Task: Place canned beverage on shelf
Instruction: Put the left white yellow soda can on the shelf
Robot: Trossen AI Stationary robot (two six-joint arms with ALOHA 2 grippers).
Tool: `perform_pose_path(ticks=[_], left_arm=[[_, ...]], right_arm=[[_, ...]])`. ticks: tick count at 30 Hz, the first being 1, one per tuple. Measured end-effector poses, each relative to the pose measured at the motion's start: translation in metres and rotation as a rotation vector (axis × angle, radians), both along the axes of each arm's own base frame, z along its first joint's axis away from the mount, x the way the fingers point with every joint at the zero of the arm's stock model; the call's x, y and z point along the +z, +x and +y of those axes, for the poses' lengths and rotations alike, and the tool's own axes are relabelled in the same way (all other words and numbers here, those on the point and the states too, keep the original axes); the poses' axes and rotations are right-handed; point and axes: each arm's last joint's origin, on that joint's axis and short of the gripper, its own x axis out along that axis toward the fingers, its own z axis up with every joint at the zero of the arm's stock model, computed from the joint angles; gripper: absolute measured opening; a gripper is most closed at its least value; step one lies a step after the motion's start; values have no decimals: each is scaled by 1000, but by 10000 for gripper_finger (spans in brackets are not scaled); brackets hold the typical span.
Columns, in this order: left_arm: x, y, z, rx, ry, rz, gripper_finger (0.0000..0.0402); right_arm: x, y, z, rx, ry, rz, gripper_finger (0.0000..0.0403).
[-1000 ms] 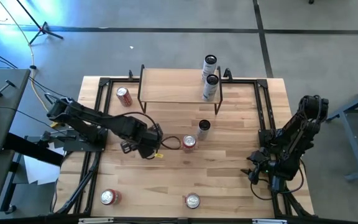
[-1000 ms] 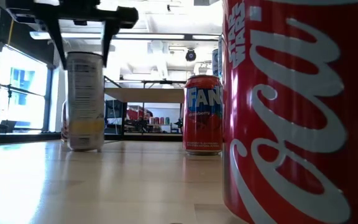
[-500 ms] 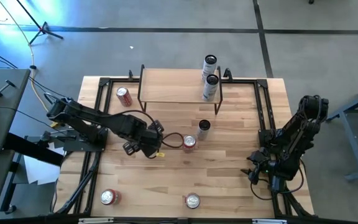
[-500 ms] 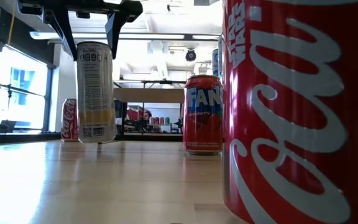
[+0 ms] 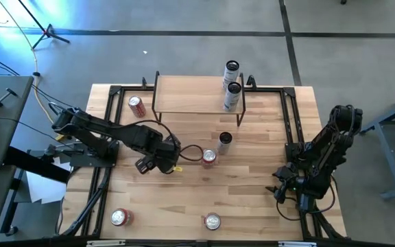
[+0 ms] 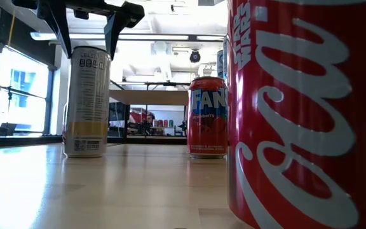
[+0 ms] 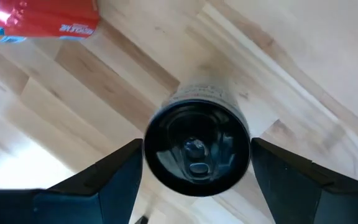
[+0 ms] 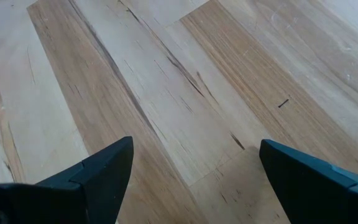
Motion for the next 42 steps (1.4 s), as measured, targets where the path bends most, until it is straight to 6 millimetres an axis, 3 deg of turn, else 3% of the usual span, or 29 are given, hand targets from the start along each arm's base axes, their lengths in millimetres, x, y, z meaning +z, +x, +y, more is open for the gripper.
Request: perform_pose_path(ticks=[11,23,28,35,39,42], left_arm=[[1,1,-3,6,-20,-21,277],[36,-8,-20,19,-84,-20,309],[37,-8,-22,263,-161,-27,320],[34,2,-15,780,-253,-82,321],[22,13,-11,994,-270,-54,322],[10,19,-10,1061,-237,3,322]], right_arm=[[0,0,0,0,0,0,339],[0,0,0,0,0,0,339],[0,0,0,0,0,0,339],[0,0,0,0,0,0,339],[0,0,0,0,0,0,339],[0,0,0,0,0,0,339]])
